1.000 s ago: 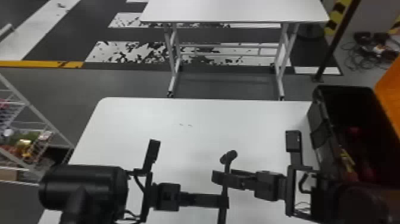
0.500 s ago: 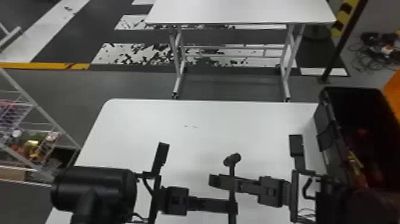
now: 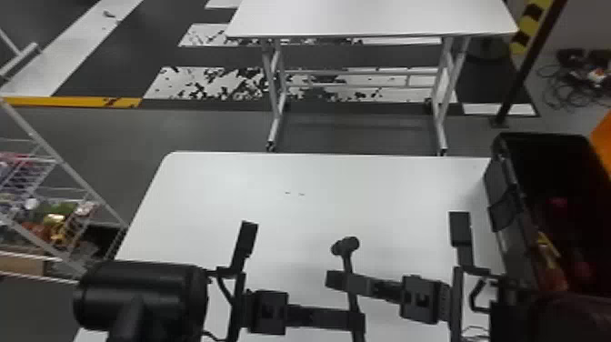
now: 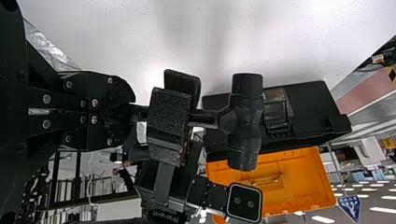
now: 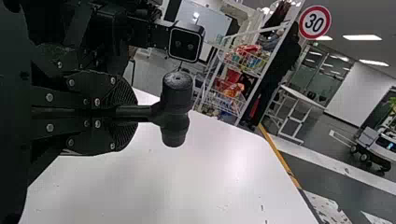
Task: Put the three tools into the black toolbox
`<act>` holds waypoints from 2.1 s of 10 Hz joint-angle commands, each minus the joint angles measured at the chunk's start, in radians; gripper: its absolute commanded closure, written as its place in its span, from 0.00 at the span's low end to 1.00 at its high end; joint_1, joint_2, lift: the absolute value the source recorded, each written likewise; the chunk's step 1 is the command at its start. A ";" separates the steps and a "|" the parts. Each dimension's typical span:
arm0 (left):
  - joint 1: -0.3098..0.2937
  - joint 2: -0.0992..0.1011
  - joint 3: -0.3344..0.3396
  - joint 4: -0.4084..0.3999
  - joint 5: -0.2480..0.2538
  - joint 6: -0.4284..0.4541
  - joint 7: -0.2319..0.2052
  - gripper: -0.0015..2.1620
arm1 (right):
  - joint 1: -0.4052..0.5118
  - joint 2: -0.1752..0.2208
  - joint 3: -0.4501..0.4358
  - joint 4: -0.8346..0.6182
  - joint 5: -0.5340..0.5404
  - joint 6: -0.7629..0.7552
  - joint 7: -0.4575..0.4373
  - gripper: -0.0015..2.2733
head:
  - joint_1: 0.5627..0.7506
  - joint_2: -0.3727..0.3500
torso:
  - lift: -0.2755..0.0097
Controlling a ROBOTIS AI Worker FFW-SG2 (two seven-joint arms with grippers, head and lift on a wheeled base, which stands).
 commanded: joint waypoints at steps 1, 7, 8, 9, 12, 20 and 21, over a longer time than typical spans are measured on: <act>0.016 -0.001 0.005 -0.008 0.000 0.004 -0.001 0.88 | 0.010 0.000 -0.007 -0.002 0.000 -0.004 0.000 0.99 | 0.70 0.69 | 0.79; 0.128 -0.003 0.068 -0.097 0.029 0.004 -0.013 0.01 | 0.083 -0.002 -0.055 -0.103 0.001 -0.001 -0.013 0.99 | 0.70 0.68 | 0.79; 0.172 -0.003 0.100 -0.126 0.049 0.004 -0.015 0.01 | 0.099 -0.005 -0.089 -0.161 0.004 0.033 -0.026 0.99 | 0.70 0.69 | 0.79; 0.206 -0.003 0.134 -0.140 0.063 -0.006 -0.033 0.01 | 0.108 -0.008 -0.138 -0.229 0.004 0.103 -0.033 0.99 | 0.70 0.68 | 0.79; 0.306 -0.026 0.232 -0.143 0.081 -0.169 -0.008 0.01 | 0.141 -0.088 -0.303 -0.456 0.036 0.162 -0.068 0.99 | 0.70 0.62 | 0.79; 0.318 -0.033 0.257 -0.113 0.083 -0.242 0.042 0.01 | 0.063 -0.256 -0.501 -0.347 0.319 -0.179 -0.069 0.99 | 0.70 0.03 | 0.79; 0.318 -0.029 0.260 -0.116 0.081 -0.242 0.036 0.01 | 0.057 -0.267 -0.490 -0.284 0.340 -0.268 -0.057 0.99 | 0.70 0.03 | 0.79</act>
